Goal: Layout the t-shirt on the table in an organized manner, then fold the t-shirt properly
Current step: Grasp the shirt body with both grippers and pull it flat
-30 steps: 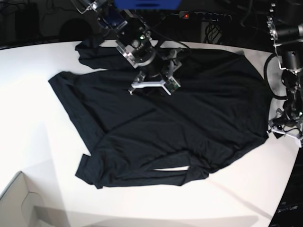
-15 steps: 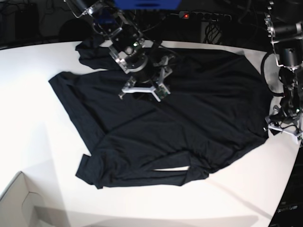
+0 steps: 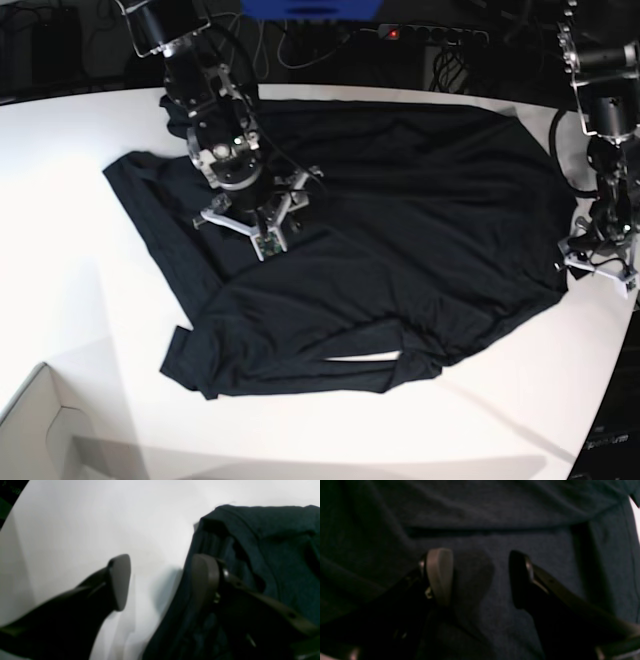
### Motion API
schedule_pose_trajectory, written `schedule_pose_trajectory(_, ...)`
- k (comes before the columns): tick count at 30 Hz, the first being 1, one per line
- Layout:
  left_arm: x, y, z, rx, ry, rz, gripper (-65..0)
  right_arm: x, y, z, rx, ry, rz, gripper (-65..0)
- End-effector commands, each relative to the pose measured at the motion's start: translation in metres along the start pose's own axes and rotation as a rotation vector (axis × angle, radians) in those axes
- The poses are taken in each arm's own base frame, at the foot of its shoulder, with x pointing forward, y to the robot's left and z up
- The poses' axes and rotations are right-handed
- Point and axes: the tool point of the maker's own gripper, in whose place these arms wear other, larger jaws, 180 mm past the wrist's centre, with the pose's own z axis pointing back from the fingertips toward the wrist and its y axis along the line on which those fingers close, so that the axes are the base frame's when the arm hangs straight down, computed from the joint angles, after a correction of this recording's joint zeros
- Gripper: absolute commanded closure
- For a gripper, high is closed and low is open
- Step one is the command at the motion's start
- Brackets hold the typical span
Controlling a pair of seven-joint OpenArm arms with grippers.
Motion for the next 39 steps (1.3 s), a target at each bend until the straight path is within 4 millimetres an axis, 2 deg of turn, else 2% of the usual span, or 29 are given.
schedule_pose_trajectory(1, 0.027, 0.004, 0.004, 0.004, -0.066, 0.000, -37.4, 0.024, -0.006, -0.001, -0.012, -0.066, -0.008, -35.9)
schedule_pose_trajectory(5, 0.026, 0.004, 0.004, 0.005, -0.062, 0.002, -37.4, 0.019, -0.018, -0.009, -0.037, -0.044, -0.018, -35.9)
schedule_pose_trajectory(10, 0.020, -0.003, 0.002, -0.006, -0.055, 0.006, -37.4, 0.008, -0.047, -0.019, -0.098, -0.002, -0.058, -35.9)
schedule_pose_trajectory(12, 0.020, -0.004, 0.002, -0.006, -0.054, 0.005, -37.4, 0.010, -0.057, -0.019, -0.119, -0.005, -0.072, -35.9)
schedule_pose_trajectory(15, 0.019, -0.005, 0.002, -0.010, -0.053, 0.010, -37.4, 0.028, -0.052, -0.008, -0.110, -0.063, -0.063, -35.9)
schedule_pose_trajectory(20, 0.020, -0.005, 0.002, -0.010, -0.055, 0.010, -37.4, 0.047, -0.014, 0.008, -0.033, -0.129, -0.026, -35.9)
schedule_pose_trajectory(23, 0.020, -0.005, 0.002, -0.011, -0.056, 0.009, -37.4, 0.043, 0.013, 0.005, 0.021, -0.113, -0.014, -35.9)
schedule_pose_trajectory(28, 0.017, -0.009, 0.001, -0.016, -0.050, 0.010, -37.4, 0.014, 0.033, -0.008, 0.066, -0.034, 0.019, -35.9)
schedule_pose_trajectory(34, 0.005, -0.031, -0.003, -0.051, -0.032, 0.026, -37.4, -0.014, 0.020, -0.026, 0.047, 0.053, 0.047, -35.8)
schedule_pose_trajectory(39, -0.006, -0.049, -0.006, -0.082, -0.015, 0.045, -37.4, -0.016, -0.018, -0.027, -0.028, 0.038, 0.015, -35.8)
